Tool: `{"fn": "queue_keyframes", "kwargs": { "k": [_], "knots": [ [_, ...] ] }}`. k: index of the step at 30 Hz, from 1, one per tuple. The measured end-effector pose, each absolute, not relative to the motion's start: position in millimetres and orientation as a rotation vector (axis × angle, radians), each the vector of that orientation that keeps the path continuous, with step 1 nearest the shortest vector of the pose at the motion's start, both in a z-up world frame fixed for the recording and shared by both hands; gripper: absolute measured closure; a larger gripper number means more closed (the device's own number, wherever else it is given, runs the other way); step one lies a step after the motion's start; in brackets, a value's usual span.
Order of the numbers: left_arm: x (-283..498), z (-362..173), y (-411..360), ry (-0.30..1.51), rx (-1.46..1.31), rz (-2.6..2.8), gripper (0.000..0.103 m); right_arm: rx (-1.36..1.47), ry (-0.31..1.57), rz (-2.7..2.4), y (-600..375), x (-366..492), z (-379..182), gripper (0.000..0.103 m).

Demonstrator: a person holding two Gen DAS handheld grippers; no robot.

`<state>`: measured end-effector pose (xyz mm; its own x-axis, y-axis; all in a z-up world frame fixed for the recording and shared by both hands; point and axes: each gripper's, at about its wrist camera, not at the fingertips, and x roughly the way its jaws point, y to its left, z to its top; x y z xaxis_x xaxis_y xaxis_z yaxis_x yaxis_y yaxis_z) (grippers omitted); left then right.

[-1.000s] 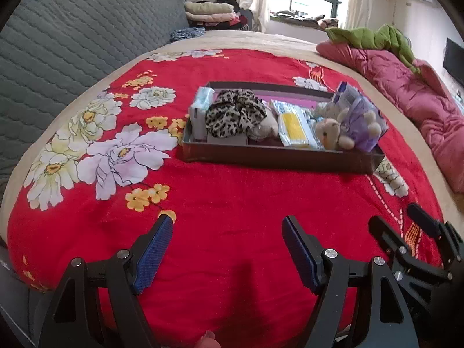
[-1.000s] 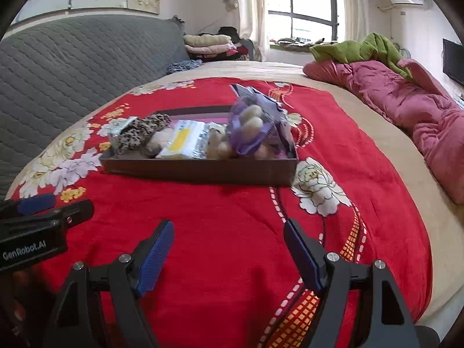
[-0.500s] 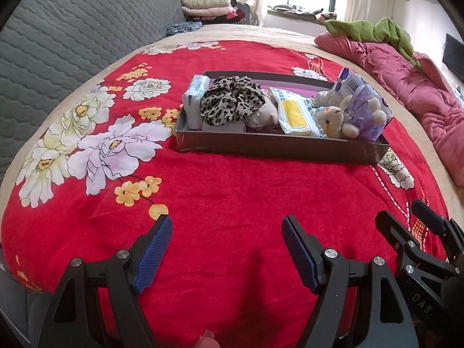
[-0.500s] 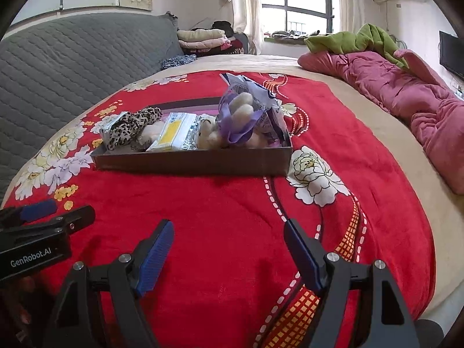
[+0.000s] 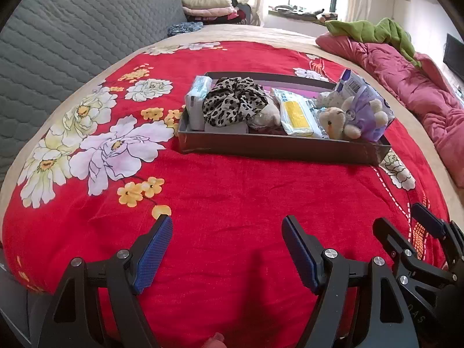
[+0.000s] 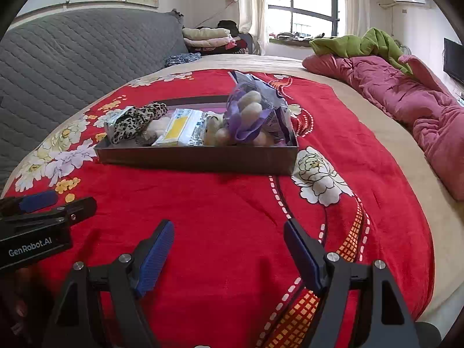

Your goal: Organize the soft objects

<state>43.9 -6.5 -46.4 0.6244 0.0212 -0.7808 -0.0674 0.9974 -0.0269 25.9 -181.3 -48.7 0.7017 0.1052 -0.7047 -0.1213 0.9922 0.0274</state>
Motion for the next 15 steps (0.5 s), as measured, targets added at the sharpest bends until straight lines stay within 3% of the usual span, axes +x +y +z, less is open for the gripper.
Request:
{"fn": "queue_keyframes", "kwargs": {
  "k": [15],
  "knots": [
    [46.7,-48.3,-2.8,0.902,-0.067,0.041,0.024,-0.015,0.790,0.125,-184.0,27.2,-50.7,0.026]
  ]
}}
